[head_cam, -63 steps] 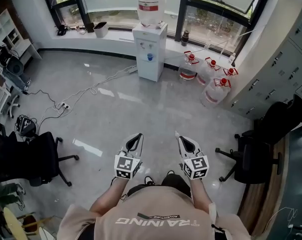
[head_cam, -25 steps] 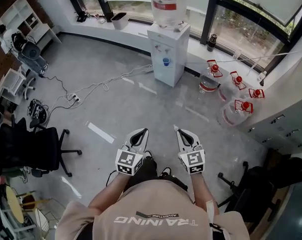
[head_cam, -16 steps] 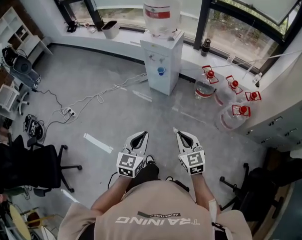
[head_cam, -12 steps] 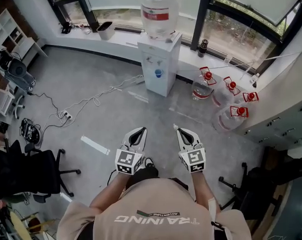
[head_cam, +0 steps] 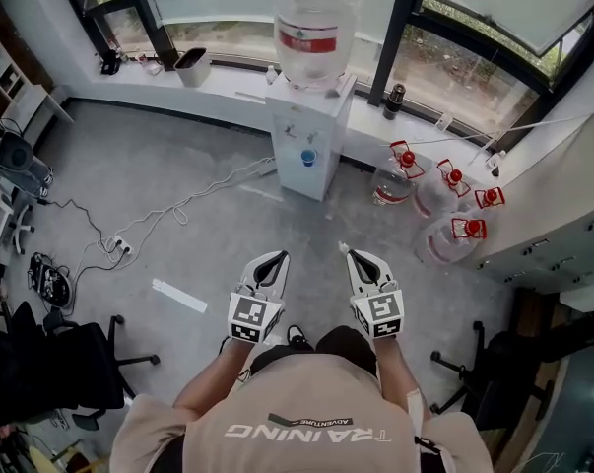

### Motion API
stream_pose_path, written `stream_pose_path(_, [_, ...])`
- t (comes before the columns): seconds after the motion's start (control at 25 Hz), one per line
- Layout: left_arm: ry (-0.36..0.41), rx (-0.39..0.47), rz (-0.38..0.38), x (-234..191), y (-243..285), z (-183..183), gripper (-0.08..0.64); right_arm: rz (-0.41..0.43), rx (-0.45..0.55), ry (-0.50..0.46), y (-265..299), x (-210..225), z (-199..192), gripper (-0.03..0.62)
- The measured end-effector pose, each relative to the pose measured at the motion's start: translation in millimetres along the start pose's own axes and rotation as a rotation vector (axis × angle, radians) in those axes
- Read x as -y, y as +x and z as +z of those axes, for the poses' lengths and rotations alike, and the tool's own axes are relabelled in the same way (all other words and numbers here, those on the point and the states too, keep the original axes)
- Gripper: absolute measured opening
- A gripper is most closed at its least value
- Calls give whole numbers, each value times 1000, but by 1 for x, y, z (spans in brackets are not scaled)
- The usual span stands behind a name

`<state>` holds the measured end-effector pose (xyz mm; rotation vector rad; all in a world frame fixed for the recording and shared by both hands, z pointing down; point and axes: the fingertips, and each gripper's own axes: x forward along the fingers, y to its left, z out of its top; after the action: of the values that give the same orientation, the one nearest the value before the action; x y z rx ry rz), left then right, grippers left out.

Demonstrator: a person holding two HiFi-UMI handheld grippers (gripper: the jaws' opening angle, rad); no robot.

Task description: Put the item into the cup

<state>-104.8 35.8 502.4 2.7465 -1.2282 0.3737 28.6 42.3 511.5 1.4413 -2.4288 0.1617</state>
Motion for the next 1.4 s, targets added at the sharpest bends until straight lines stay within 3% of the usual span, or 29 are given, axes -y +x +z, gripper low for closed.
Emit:
stream_pose_path(0.36, [-70, -30, 47, -53, 62, 1, 8, 42, -22, 16, 70, 46, -3, 11])
stream_pose_path(0.76, [-90, -6, 102, -91, 159, 46, 8, 133, 4, -13, 148, 129, 18, 11])
stream_pose_path(0.96, [-128, -19, 108, -101, 199, 50, 8, 154, 9, -5, 176, 161, 22, 11])
stream_pose_path(1.4, [-139, -47, 140, -162, 229, 41, 8, 192, -57, -14, 243, 168, 17, 11])
